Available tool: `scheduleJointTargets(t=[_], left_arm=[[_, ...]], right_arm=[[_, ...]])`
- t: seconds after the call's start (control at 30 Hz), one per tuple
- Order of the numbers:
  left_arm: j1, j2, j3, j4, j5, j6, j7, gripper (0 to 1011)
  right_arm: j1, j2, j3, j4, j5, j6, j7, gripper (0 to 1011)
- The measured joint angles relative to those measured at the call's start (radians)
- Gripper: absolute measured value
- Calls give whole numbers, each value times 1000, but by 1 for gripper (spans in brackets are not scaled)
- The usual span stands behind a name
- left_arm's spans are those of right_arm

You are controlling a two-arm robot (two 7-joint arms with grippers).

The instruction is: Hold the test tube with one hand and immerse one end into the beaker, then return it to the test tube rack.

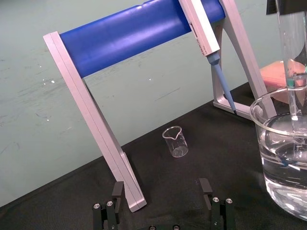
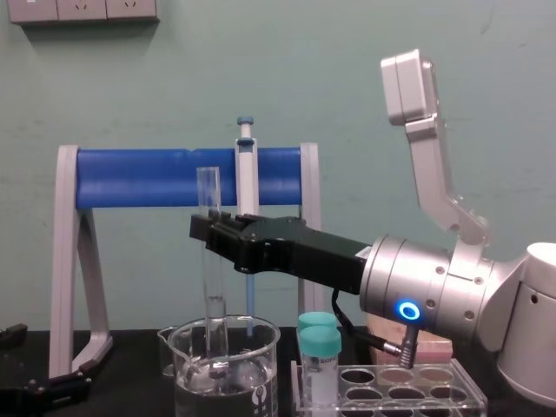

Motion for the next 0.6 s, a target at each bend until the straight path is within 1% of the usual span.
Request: scheduleJointTargets(t=[0.3,0.6], left_arm=[[0,0,0,0,0,0,0,1000],[0,0,0,0,0,0,0,1000]], right_arm=[[1,-3,-2,14,-4,16,5,228],[-10,4,0,12,-8,30,4,228]])
